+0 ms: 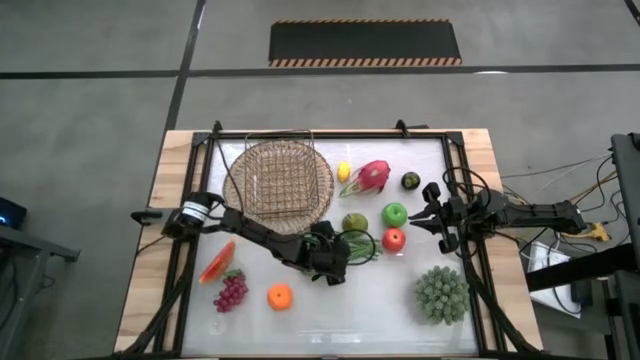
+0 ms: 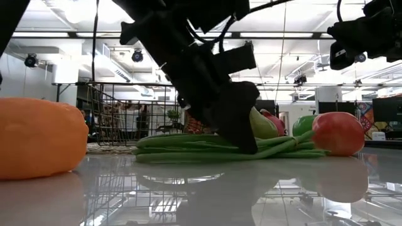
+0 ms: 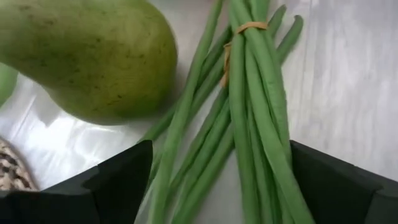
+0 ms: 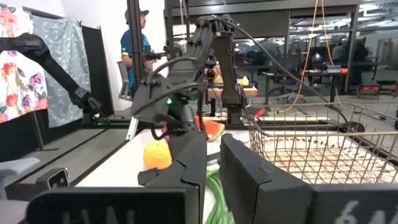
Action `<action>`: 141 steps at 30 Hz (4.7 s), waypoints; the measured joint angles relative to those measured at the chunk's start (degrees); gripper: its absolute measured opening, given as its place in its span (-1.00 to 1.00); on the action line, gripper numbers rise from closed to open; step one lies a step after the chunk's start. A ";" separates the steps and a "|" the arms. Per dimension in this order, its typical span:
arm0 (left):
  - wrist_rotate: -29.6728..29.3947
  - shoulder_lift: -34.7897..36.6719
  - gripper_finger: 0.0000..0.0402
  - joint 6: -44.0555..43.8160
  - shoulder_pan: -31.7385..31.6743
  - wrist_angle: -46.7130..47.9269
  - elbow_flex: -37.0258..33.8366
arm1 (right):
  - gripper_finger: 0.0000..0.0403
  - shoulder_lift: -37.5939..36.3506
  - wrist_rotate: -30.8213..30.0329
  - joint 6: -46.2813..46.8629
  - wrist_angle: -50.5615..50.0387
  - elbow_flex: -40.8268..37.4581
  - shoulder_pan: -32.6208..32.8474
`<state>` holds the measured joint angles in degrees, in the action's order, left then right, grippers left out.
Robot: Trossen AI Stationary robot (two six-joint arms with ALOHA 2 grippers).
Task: Build produce basket
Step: Put the green string beans into the wire basket
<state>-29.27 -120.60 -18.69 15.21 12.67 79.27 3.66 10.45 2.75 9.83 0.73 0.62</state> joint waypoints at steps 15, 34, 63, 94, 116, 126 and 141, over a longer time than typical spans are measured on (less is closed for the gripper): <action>8.43 -1.68 0.25 -0.48 -2.70 -0.70 -0.92 | -0.81 0.24 -0.02 0.04 -0.12 0.00 0.00; 12.39 6.61 -0.94 1.09 0.96 1.54 -1.60 | -0.81 0.24 0.03 0.24 -0.44 0.00 -0.02; -16.69 47.81 -0.95 16.87 -2.55 -7.80 -1.01 | -0.81 0.24 0.00 0.24 -0.64 0.00 0.00; -15.44 51.42 -0.95 40.14 -31.14 -31.16 0.38 | -0.81 0.24 -1.21 -2.06 -0.62 0.00 -0.02; -31.21 48.59 -0.95 20.91 -19.31 -13.34 -13.38 | -0.81 0.27 -1.55 -1.21 -1.94 0.00 -0.02; -46.66 49.58 -0.95 20.53 -18.73 -1.17 -13.38 | -0.81 0.27 -1.57 -1.23 -1.93 0.00 -0.02; -32.27 49.11 -0.95 0.53 -6.64 -1.27 -13.25 | -0.81 0.27 -1.57 -1.17 -2.08 0.00 -0.02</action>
<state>-61.54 -71.48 -18.16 8.57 11.40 66.02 3.92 8.88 1.57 7.75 0.73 0.60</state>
